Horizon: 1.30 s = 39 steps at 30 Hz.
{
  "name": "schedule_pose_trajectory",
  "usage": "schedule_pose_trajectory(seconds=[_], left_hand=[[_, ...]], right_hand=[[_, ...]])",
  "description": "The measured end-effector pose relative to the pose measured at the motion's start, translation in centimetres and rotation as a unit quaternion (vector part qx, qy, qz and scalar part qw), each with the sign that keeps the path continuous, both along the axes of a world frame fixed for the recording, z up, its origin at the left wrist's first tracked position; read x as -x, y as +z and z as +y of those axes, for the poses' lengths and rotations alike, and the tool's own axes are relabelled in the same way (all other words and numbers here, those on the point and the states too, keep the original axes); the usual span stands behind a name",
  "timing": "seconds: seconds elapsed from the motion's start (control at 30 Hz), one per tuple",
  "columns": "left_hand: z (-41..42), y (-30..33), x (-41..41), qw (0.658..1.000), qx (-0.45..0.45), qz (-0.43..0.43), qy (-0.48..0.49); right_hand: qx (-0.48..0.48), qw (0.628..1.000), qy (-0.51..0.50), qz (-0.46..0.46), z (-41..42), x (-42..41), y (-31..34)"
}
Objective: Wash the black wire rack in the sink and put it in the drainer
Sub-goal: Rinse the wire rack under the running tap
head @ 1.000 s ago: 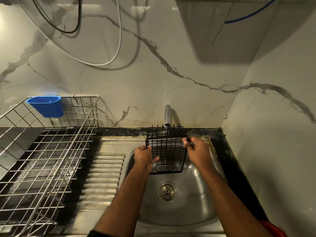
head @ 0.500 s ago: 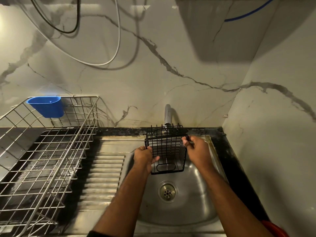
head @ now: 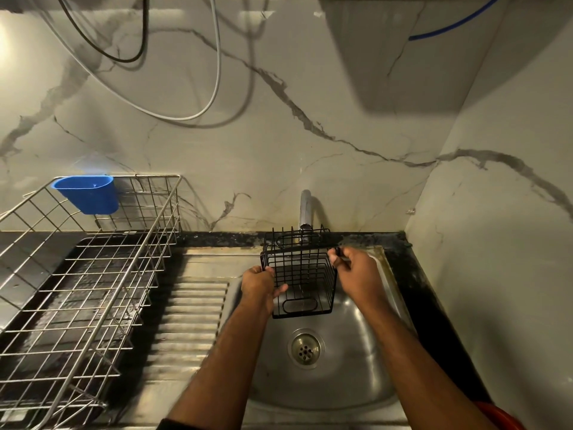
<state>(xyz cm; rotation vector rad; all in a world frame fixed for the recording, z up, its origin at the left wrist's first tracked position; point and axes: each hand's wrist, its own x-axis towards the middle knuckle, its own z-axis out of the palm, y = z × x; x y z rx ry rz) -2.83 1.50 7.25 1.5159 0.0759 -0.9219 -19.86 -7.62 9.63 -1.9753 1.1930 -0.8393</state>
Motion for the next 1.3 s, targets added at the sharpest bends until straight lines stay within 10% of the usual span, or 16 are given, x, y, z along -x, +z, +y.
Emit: schedule_pose_trajectory(seconds=[1.3], left_hand=[[-0.4,-0.8,-0.4,1.0,-0.014,-0.026,0.001]], right_hand=[[0.002,1.0,0.012,0.013,-0.1,-0.4,-0.2]])
